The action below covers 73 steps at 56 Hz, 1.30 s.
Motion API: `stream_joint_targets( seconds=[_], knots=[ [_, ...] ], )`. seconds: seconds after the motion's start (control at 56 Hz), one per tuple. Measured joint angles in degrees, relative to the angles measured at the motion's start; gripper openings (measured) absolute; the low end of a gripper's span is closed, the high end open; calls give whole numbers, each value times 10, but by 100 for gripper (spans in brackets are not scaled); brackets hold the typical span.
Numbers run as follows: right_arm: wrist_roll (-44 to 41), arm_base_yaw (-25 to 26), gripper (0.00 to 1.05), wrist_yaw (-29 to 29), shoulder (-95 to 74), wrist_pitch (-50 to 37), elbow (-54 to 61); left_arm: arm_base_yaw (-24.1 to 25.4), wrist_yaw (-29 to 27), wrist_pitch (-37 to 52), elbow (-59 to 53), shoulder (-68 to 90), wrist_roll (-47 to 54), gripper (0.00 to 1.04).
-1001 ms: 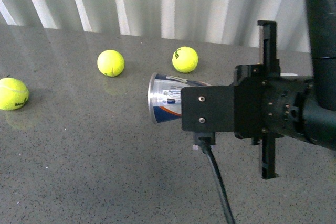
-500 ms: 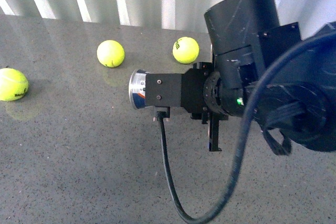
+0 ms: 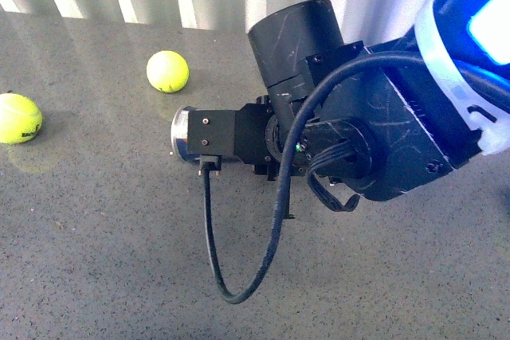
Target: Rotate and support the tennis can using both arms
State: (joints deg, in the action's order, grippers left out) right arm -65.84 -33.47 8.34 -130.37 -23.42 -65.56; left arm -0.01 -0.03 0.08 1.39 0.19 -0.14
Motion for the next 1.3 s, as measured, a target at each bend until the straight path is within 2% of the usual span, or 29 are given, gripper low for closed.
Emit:
stream_joint_targets(
  seconds=[0.304, 0.661, 0.751, 0.858, 1.001, 1.305],
  knots=[
    [14, -17, 12, 28, 2, 39, -5, 0, 0, 0, 0, 0, 0, 98],
    [16, -19, 65, 31, 28, 106, 23, 0, 0, 0, 0, 0, 0, 98],
    [17, -22, 84, 31, 51, 133, 32, 0, 0, 0, 0, 0, 0, 98],
    [17, -24, 99, 30, 74, 149, 40, 0, 0, 0, 0, 0, 0, 98],
    [16, -21, 97, 38, 110, 149, 59, 0, 0, 0, 0, 0, 0, 98],
    [46, 24, 97, 51, 241, 228, 111, 0, 0, 0, 0, 0, 0, 98]
  ],
)
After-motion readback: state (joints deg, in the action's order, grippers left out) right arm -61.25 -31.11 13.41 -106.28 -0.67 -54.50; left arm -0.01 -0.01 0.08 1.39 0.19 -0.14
